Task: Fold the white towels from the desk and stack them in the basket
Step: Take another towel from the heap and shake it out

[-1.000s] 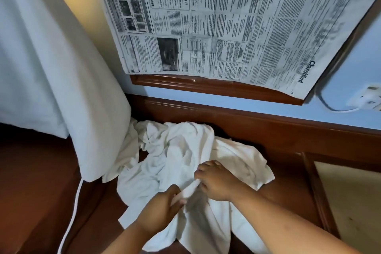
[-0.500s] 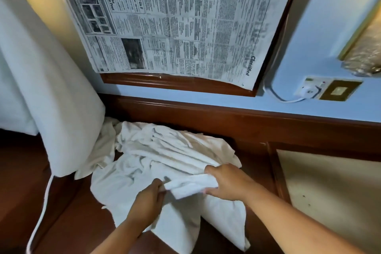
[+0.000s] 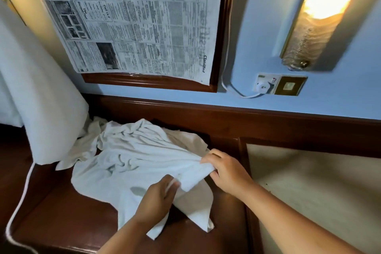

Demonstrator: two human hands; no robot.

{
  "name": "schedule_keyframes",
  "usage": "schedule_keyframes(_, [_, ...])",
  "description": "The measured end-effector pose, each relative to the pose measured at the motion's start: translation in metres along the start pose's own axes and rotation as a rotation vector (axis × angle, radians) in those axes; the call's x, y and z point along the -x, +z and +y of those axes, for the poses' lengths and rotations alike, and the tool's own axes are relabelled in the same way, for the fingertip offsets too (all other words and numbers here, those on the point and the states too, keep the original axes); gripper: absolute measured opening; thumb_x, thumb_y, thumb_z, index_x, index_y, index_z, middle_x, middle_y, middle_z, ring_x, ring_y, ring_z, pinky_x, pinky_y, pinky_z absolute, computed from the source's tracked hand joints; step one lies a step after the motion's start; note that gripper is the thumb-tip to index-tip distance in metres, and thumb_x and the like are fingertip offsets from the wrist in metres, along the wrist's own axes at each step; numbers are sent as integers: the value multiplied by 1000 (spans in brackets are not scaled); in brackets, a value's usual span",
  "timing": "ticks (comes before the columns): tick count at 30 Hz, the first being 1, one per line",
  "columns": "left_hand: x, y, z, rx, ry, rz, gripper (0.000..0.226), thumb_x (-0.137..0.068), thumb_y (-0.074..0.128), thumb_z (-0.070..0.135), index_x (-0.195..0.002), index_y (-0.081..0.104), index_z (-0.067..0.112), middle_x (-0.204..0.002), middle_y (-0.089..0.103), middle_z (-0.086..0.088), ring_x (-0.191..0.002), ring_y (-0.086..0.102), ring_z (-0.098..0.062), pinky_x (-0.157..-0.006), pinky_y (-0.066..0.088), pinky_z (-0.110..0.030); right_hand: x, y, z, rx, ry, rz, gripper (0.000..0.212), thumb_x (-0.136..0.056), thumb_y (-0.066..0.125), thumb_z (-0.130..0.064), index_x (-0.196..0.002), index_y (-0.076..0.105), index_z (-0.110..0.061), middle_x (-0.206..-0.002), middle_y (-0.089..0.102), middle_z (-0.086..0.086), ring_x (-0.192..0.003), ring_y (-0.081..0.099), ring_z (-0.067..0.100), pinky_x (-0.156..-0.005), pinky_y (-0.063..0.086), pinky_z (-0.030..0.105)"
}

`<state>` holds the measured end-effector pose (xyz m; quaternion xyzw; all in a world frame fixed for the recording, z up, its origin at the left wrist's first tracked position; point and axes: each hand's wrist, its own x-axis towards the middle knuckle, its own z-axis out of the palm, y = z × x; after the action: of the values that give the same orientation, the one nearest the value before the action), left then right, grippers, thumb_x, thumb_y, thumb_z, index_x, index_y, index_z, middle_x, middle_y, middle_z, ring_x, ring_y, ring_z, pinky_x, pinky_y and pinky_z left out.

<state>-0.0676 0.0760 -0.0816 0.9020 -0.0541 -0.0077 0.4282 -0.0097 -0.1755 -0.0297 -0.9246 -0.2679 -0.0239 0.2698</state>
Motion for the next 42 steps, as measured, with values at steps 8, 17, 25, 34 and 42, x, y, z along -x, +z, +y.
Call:
schedule_keyframes(8, [19,7,33,-209,-26,17,28,-86,73,48,-75,54,31,-66,56,8,-67,55,-10,-60,41,-26,35,-9,18,-30,183,68,24,-85,61,-9,-83,47,-28,-82,53,-12,-69,52,10,-57,43,34])
schedule_keyframes(17, [41,-38,14,-315,-282,114,21,-89,70,30,-71,61,31,-61,62,4,-56,54,-8,-48,33,-21,26,-29,26,-30,304,152,30,-85,64,-4,-79,47,-29,-78,54,-9,-63,51,10,-52,40,30])
schedule_keyframes(25, [-2,-84,62,82,-300,250,12,-92,59,15,-88,66,25,-83,68,2,-77,62,-14,-61,45,-31,28,-7,-23,-88,360,-277,31,-90,70,-42,-117,55,-35,-112,52,-14,-92,59,3,-82,54,28])
schedule_keyframes(34, [-48,-123,111,600,-262,135,37,-98,49,12,-131,56,27,-111,66,-14,-99,68,-29,-74,62,-43,4,24,-146,-608,272,-376,75,-70,80,-63,-133,40,-56,-125,54,-34,-114,53,-7,-98,51,24])
schedule_keyframes(42, [-50,-162,95,916,-280,168,25,-101,45,2,-120,59,10,-91,67,-14,-70,72,-21,-62,59,-37,-11,42,-197,-532,330,-200,110,-61,82,-69,-145,14,-48,-146,34,-27,-132,36,-5,-109,42,28])
